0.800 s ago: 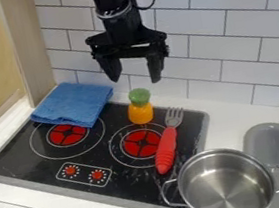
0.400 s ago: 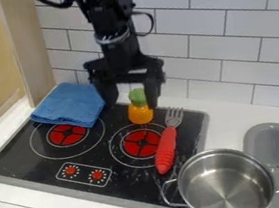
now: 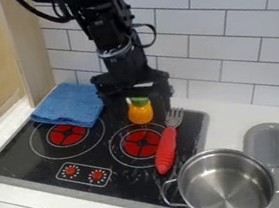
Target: Move the silver pot below the left burner
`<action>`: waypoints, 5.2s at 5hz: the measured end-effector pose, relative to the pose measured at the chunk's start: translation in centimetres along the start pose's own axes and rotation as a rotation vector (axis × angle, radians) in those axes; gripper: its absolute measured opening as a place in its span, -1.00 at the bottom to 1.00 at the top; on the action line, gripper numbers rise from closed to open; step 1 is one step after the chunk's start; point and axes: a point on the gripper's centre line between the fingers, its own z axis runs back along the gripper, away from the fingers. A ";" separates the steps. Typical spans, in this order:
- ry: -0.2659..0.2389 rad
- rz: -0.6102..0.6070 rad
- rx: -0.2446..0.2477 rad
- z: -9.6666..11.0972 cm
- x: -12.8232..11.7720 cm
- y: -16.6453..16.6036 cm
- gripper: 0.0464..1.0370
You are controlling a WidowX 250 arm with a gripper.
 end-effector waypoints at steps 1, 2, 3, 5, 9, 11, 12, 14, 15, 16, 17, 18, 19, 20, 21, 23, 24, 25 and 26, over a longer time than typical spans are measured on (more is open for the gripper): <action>0.024 -0.047 -0.049 0.3 -1.4 -0.9 0.92; 0.041 -0.099 -0.079 0.5 -2.9 -1.5 0.92; 0.083 -0.183 -0.093 0.1 -4.7 -1.9 0.92; 0.122 -0.298 -0.105 -1.2 -5.6 -3.5 0.92; 0.191 -0.322 -0.099 -5.2 -5.1 -7.0 0.40; 0.172 -0.311 -0.077 -5.8 -4.0 -6.8 -0.71; 0.170 -0.315 -0.079 -5.8 -4.0 -6.9 -0.95; 0.178 -0.302 -0.092 -5.6 -4.0 -6.6 -0.98; 0.117 -0.283 -0.081 -3.8 -3.0 -6.1 -0.99; 0.065 -0.197 -0.090 -1.7 -2.0 -3.7 -0.99; 0.036 -0.129 -0.099 0.1 -1.7 -1.1 -0.99; 0.017 0.005 -0.086 1.3 -2.0 3.3 -0.99; -0.033 0.081 -0.064 2.9 -1.3 6.7 -0.99; -0.037 0.171 -0.040 3.3 -2.0 9.8 -0.99; -0.036 0.244 -0.012 3.3 -2.6 12.3 -0.99; -0.032 0.393 0.045 2.7 -4.1 15.9 -0.99; -0.009 0.424 0.074 2.0 -5.2 16.4 -0.99; 0.012 0.444 0.080 1.3 -5.8 16.5 -0.99; 0.020 0.449 0.091 1.2 -6.1 16.7 -0.99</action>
